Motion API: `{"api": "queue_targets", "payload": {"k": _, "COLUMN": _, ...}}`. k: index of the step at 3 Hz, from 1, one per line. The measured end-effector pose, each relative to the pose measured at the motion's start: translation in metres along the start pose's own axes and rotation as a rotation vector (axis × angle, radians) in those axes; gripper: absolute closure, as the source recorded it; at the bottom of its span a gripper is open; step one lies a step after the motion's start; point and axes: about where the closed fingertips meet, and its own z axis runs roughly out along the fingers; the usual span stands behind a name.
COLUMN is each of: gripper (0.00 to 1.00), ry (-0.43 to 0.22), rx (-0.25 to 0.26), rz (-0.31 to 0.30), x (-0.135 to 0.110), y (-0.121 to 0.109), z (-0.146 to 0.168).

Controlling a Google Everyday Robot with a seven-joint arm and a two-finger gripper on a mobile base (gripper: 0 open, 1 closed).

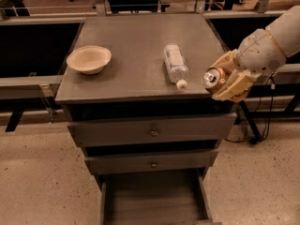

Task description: Place orange can into bottom drawer

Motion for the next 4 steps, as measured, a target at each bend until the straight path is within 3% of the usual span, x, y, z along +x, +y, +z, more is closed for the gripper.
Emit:
{"api": "queue_targets", "payload": {"k": 1, "gripper": 1.0, "ry": -0.001, "rx": 0.0, "rz": -0.003, "x": -0.001, "y": -0.002, "z": 0.002}}
{"api": "queue_targets", "payload": {"k": 2, "gripper": 1.0, "ry": -0.111, "rx": 0.008, "rz": 0.054, "x": 0.021, "y": -0.002, "z": 0.02}}
{"api": "queue_targets", "payload": {"k": 3, "gripper": 1.0, "ry": -0.483, "rx": 0.084, "rz": 0.2, "x": 0.076, "y": 0.018, "z": 0.074}}
{"api": "queue_targets", "payload": {"k": 4, "gripper": 1.0, "ry": -0.725, "rx": 0.166, "rz": 0.323, "x": 0.116, "y": 0.046, "z": 0.117}}
